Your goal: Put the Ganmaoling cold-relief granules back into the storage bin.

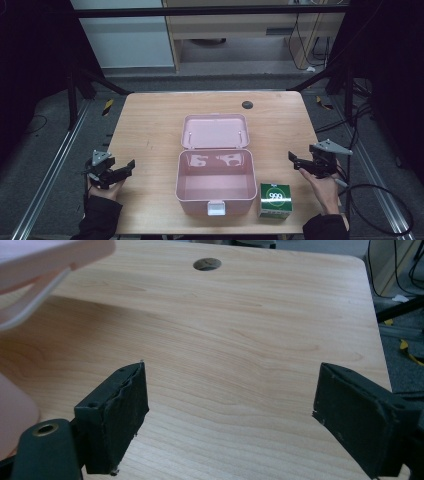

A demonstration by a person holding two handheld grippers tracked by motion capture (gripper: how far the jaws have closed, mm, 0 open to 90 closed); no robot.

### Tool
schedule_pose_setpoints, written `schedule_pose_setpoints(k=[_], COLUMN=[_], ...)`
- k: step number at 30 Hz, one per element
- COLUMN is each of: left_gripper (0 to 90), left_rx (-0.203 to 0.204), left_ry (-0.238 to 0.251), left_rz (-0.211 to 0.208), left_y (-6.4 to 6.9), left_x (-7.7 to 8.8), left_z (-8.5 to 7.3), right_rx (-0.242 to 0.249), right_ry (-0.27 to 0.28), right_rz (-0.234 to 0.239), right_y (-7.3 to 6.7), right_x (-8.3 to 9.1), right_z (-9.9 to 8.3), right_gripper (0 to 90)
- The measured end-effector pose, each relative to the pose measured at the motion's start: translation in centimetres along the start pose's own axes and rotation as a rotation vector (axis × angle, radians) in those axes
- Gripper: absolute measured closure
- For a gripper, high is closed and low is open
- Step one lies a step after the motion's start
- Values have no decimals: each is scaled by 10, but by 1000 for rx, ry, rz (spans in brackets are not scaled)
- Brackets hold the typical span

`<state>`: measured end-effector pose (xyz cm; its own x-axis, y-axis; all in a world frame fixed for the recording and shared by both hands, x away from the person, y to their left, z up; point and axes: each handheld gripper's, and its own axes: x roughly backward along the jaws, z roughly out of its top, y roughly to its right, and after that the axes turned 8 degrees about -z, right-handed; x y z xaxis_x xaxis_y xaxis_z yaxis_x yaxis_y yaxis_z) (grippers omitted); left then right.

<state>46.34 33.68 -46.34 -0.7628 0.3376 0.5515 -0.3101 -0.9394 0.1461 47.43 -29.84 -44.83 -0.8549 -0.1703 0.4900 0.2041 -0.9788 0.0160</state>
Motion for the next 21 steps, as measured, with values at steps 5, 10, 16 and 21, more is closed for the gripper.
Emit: schedule_pose_setpoints(k=[5,10,16,21], left_gripper=[221,222,244,243], left_rx=[-15,-25,-26,-30], left_ry=[0,-10,-11,-20], left_rz=[17,29,23,25], left_y=[0,1,0,1], left_x=[3,3,3,2], left_z=[0,-1,-2,-2], right_rx=[34,46,88,146], right_ry=[23,30,35,32], right_rz=[38,80,147,170], right_y=[0,2,1,-4], right_x=[11,18,31,40], right_z=[16,28,42,50], right_gripper=[147,142,156,152])
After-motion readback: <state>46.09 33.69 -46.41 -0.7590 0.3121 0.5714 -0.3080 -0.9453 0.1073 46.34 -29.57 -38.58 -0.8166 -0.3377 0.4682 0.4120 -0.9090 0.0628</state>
